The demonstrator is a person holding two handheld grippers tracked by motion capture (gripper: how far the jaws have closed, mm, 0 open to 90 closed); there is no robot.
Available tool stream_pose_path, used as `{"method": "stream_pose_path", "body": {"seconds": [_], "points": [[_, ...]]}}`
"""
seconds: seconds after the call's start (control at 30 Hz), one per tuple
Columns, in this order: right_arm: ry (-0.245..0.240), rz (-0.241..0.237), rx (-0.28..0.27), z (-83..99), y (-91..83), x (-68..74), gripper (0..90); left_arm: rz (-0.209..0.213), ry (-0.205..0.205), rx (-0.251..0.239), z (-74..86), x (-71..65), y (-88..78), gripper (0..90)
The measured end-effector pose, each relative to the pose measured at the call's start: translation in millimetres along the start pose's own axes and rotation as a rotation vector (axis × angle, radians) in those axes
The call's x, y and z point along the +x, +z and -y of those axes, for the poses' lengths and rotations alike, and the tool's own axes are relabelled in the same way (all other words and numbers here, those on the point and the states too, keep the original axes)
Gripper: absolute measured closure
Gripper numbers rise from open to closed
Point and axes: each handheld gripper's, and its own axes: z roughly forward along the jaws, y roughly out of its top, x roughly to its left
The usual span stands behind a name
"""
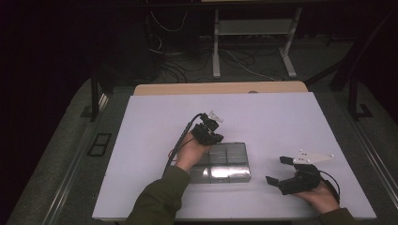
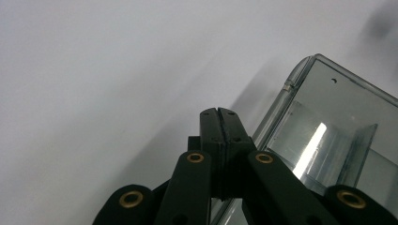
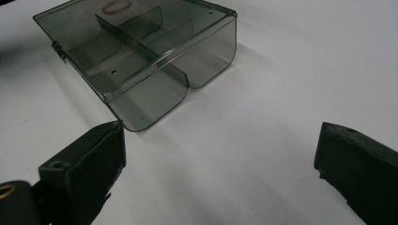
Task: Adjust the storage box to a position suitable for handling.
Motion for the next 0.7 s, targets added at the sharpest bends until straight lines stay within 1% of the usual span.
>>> {"method": "stream_pose_path", "body": {"seconds": [0.17, 0.2, 0.23, 0.3, 0.37, 0.43, 0.5, 0.53, 0.6, 0.7], "points": [[-0.001, 0.002, 0.001, 0.1, 0.1, 0.0, 2.3, 0.009, -0.003, -0.006, 0.8, 0.8, -0.2, 88.7], [0.000, 0.002, 0.000, 0.2, 0.0, -0.1, 2.3, 0.010, -0.011, -0.012, 1.1, 1.0, -1.0, 88.6], [0.001, 0.002, 0.000, 0.3, -0.2, -0.1, 2.3, 0.010, -0.011, -0.022, 1.1, 1.9, -2.6, 88.6], [0.002, 0.000, -0.002, 0.4, -0.4, -0.5, 2.3, 0.011, -0.006, -0.056, 0.9, 4.0, -7.5, 88.5], [0.003, -0.001, -0.002, 0.6, -0.3, -0.5, 2.3, 0.010, -0.009, -0.080, 1.4, 4.7, -13.4, 84.9], [0.002, -0.001, -0.002, 0.6, 0.0, -0.2, 2.3, 0.006, 0.002, -0.101, 3.2, 5.6, -21.1, 80.6], [0.002, -0.001, -0.002, 0.7, -0.1, -0.2, 2.3, 0.005, -0.014, -0.130, 6.8, 5.6, -28.6, 76.1], [0.002, -0.001, -0.002, 0.7, -0.2, -0.3, 2.3, 0.002, -0.006, -0.139, 8.9, 6.7, -32.5, 74.0], [0.002, 0.000, -0.002, 0.9, -0.1, -0.3, 2.4, 0.004, -0.018, -0.161, 14.4, 6.4, -39.3, 69.7], [0.004, 0.000, 0.001, 1.1, 0.0, 0.1, 2.3, -0.002, -0.017, -0.175, 24.7, 5.9, -48.3, 63.4]]}}
